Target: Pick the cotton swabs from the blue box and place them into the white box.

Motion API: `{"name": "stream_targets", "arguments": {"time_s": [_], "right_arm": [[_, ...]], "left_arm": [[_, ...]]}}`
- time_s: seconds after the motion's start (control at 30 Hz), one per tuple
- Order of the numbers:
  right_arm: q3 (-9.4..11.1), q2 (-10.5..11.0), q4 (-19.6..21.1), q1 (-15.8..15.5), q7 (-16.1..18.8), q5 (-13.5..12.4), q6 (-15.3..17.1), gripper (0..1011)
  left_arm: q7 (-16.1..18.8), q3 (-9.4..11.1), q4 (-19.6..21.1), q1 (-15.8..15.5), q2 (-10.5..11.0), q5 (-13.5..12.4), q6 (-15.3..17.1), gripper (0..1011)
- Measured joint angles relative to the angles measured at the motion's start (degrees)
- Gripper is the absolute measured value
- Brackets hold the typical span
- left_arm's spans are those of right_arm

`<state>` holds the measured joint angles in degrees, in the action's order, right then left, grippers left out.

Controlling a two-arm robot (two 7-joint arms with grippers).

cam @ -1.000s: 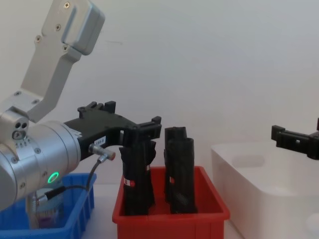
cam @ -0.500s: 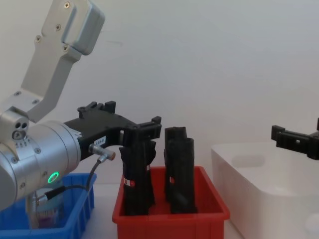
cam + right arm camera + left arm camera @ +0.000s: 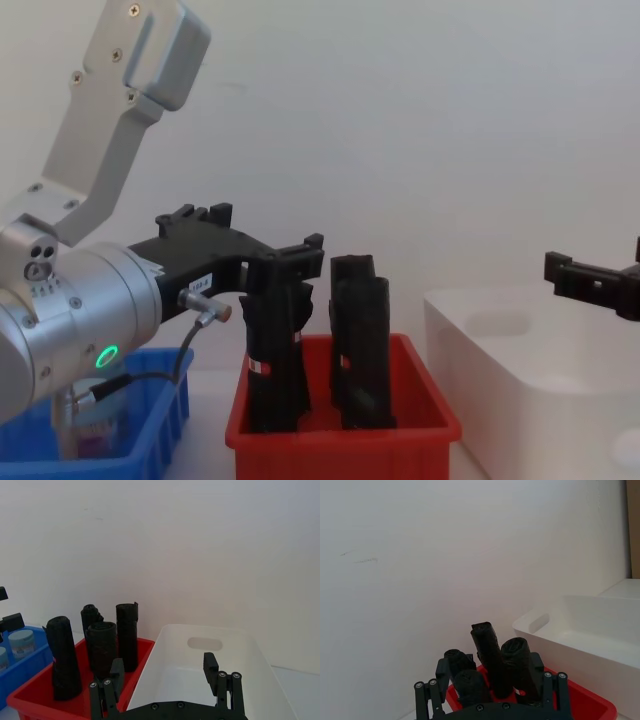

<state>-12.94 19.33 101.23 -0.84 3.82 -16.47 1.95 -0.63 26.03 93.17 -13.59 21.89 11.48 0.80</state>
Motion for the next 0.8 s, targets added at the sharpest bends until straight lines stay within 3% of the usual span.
{"name": "stream_targets", "arguments": {"time_s": [0.8], "right_arm": [[0.00,0.00,0.00,0.00,0.00,0.00,0.00,1002]], "left_arm": [[0.00,0.00,0.00,0.00,0.00,0.00,0.00,1004]]}}
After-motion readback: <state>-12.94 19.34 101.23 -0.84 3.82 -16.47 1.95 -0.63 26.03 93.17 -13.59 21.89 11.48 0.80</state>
